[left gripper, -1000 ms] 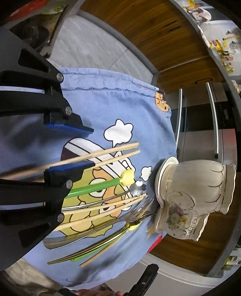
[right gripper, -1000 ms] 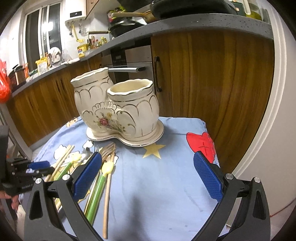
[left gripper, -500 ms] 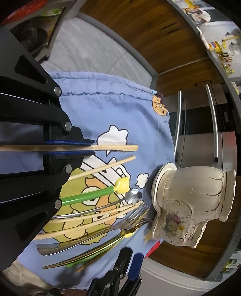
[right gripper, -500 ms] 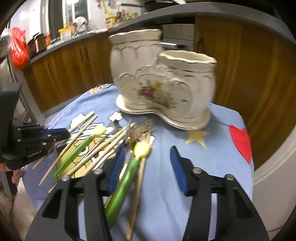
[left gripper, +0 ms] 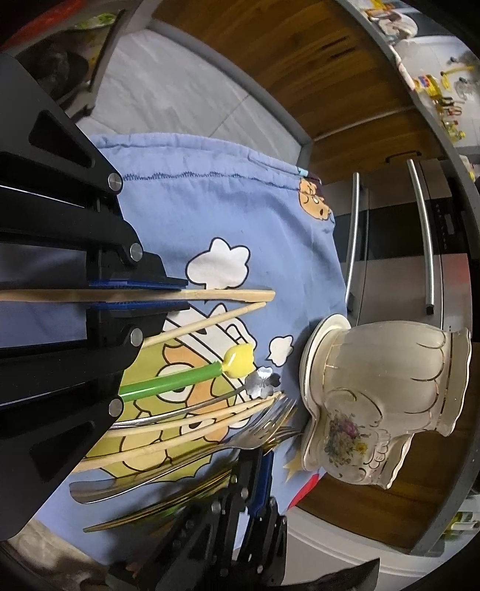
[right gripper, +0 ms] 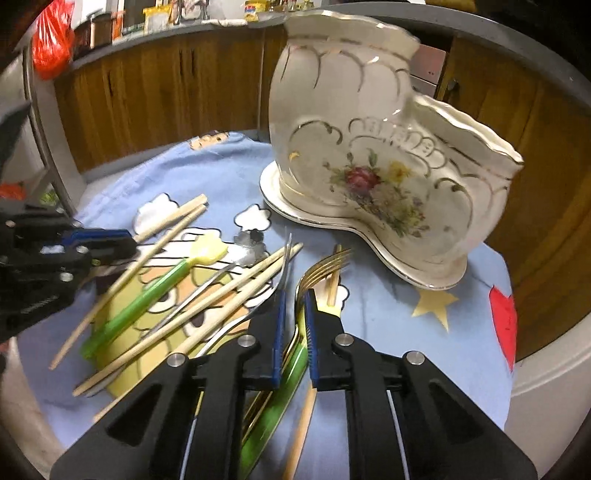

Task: Organize utensils
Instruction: 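Grasp a gold fork with the right tool while the left tool holds the chopstick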

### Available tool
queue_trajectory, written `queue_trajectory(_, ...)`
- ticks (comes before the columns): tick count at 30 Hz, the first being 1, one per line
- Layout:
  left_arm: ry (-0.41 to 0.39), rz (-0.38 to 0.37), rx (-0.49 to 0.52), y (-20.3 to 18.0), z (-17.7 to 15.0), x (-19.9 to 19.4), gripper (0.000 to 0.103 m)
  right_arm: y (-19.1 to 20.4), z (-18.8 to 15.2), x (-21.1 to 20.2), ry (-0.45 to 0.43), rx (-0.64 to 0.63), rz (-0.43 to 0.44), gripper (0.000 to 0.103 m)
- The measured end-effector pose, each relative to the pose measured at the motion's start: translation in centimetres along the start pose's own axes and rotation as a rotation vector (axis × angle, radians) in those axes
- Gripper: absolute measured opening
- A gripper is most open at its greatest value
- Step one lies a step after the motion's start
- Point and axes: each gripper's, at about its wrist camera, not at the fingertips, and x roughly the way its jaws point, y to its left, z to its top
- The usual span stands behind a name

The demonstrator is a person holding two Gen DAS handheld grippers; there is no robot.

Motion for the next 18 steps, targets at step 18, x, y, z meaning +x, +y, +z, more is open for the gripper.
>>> queue_trajectory(18,-0.103,-0.058,-0.034,0.8,0.1,-2.2,0.006,-2.4,-1.4,-8.6,-0.277,0.091,0.104,0.003)
